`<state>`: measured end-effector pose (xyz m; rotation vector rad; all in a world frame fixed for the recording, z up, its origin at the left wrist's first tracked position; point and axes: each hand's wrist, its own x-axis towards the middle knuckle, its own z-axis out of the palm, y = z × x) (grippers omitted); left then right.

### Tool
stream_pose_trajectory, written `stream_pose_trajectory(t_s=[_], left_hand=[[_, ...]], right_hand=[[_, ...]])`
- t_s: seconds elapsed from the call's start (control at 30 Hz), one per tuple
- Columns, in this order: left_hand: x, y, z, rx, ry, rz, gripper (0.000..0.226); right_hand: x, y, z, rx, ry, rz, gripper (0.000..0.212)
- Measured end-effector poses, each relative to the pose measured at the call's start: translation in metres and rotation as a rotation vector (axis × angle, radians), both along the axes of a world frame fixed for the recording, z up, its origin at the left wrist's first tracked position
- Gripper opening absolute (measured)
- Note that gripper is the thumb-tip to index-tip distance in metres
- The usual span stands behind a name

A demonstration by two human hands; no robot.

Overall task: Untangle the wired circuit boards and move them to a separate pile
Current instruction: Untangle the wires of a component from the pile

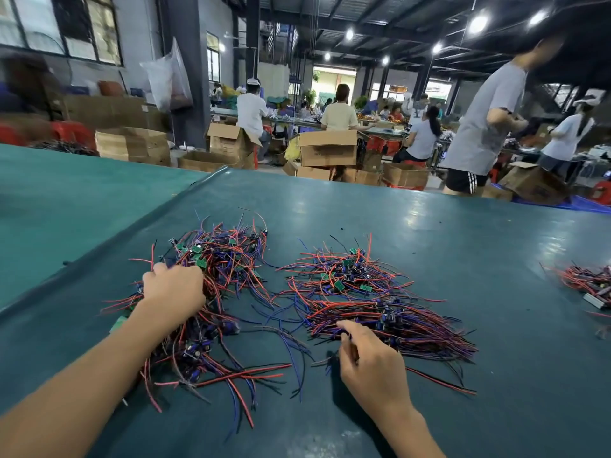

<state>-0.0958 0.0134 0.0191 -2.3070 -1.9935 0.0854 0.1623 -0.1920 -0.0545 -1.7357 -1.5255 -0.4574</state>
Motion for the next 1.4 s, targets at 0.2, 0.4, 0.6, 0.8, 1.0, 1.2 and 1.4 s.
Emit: stream_pose_trajectory(t_s=[0.2,0.4,0.6,0.8,1.0,1.2,1.4], left_hand=[[0.005,-0.005,0.010,0.176,-0.071,-0.096,0.021],[0.014,-0.006,0.023,-0.020,-0.051,-0.097,0.049],[0.027,-0.015,-0.010,-0.130,-0.083,-0.067,0.045],[0.034,-0.019,-0.013,-0.176,-0.331,0.025,0.028],[0.035,-0.024,0.001,-0.114,-0.408,-0.008,0.014],[0.039,-0.036,0.038,-0.066,-0.543,-0.183,0.031],[0.056,-0.068,0.072,-0.083,-0.799,-0.377,0.016]], right_hand=[[0.004,-0.004,-0.001,-0.010,0.096,-0.058,0.029],[0.006,-0.003,-0.004,-0.028,0.104,-0.046,0.028],[0.006,-0.004,-0.005,-0.050,0.152,-0.050,0.023],[0.007,-0.006,-0.004,-0.067,0.170,-0.058,0.022],[0.007,-0.006,-0.004,-0.065,0.174,-0.041,0.024],[0.007,-0.006,-0.004,-0.026,0.155,-0.012,0.027],[-0.005,-0.003,0.014,0.153,0.369,0.139,0.019]])
